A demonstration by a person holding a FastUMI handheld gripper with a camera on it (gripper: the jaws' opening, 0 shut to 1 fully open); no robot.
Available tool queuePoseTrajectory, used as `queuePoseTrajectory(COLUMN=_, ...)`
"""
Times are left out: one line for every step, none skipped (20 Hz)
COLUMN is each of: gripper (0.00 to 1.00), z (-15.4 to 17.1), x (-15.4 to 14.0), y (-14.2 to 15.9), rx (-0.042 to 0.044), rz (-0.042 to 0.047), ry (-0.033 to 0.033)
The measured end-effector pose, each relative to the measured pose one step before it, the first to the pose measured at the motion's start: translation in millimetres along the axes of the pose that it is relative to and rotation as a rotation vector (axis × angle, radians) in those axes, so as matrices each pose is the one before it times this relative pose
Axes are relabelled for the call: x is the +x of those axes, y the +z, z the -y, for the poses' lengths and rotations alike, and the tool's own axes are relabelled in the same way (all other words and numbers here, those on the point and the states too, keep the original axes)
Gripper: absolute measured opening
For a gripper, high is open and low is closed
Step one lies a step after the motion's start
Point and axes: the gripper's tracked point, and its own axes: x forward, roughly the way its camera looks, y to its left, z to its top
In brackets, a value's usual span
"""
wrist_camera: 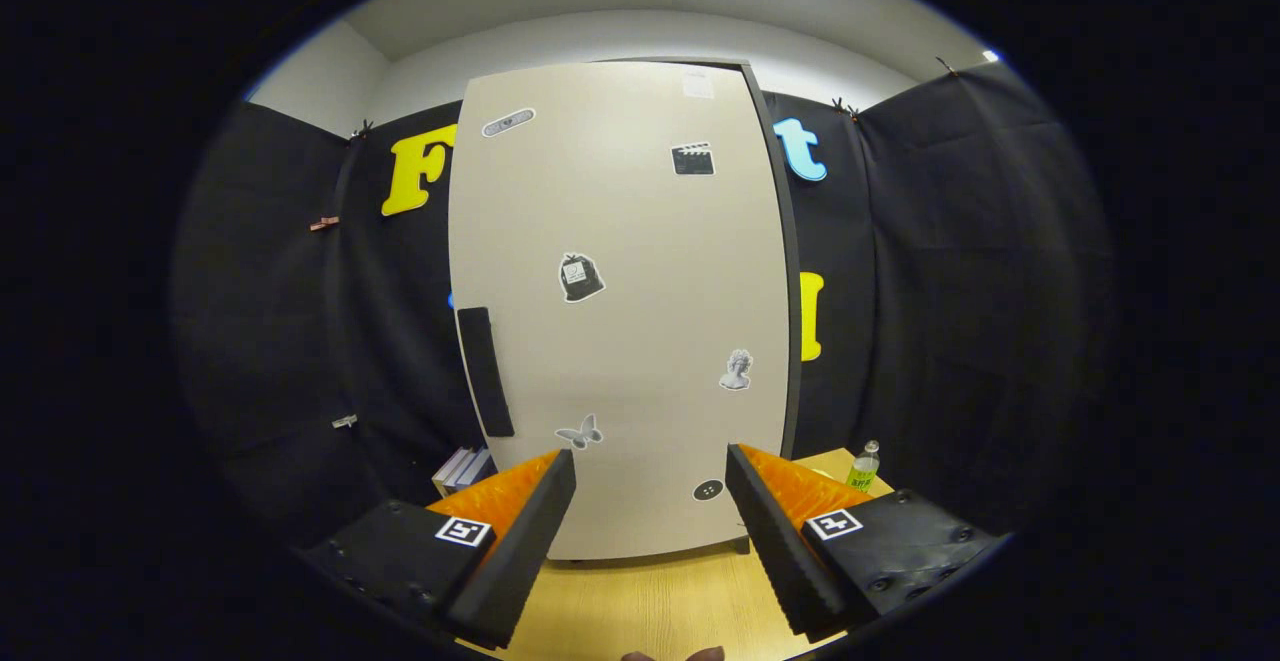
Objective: Open the shoe cabinet door, grab the shoes and put them into the shoe cabinet, then close the shoe cabinet door.
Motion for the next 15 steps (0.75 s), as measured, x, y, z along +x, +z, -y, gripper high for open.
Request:
queuePoseTrajectory(gripper=0.98, z=0.28, x=-0.14, y=0.02, rx=-0.00007, rz=-0.00008, ry=-0.00128)
queuePoseTrajectory(gripper=0.98, z=-0.29, x=0.04, y=0.47, rx=0.00197, rz=0.00239, ry=-0.00005)
queuePoseTrajectory(gripper=0.98, z=0.04, x=0.81, y=-0.34, rx=0.00004, rz=0.00009, ry=-0.00147)
queuePoseTrajectory(gripper=0.98, z=0.12, x=0.04, y=0.31, rx=-0.00038, rz=0.00195, ry=0.00042)
queuePoseTrajectory(gripper=0.98, z=0.29, x=-0.09, y=-0.20, rx=0.00072, rz=-0.00039, ry=-0.00053)
queuePoseTrajectory(gripper=0.98, z=-0.35, x=0.04, y=-0.12, rx=0.00089, rz=-0.00150, ry=0.00180)
queuePoseTrajectory(gripper=0.98, z=-0.05, x=-0.51, y=0.08, rx=0.00040, rz=0.00039, ry=-0.00178)
queuePoseTrajectory(gripper=0.98, z=0.12, x=-0.21, y=-0.34, rx=0.00005, rz=-0.00055, ry=0.00019)
queuePoseTrajectory(gripper=0.98, z=0.12, x=-0.28, y=-0.12, rx=-0.00054, rz=-0.00134, ry=0.00007)
queuePoseTrajectory(gripper=0.98, z=0.05, x=0.14, y=0.15, rx=-0.00130, rz=-0.00095, ry=0.00079)
queuePoseTrajectory(gripper=0.98, z=0.13, x=0.35, y=-0.03, rx=-0.00082, rz=-0.00033, ry=0.00025)
queuePoseTrajectory(gripper=0.98, z=-0.33, x=0.08, y=0.37, rx=0.00049, rz=0.00053, ry=0.00144)
queuePoseTrajectory(gripper=0.98, z=-0.27, x=-0.16, y=-0.26, rx=0.00103, rz=0.00068, ry=0.00145)
queuePoseTrajectory(gripper=0.98, z=-0.32, x=0.49, y=-0.27, rx=-0.00001, rz=-0.00081, ry=0.00160)
queuePoseTrajectory(gripper=0.98, z=-0.11, x=-0.16, y=0.09, rx=-0.00047, rz=-0.00025, ry=0.00140)
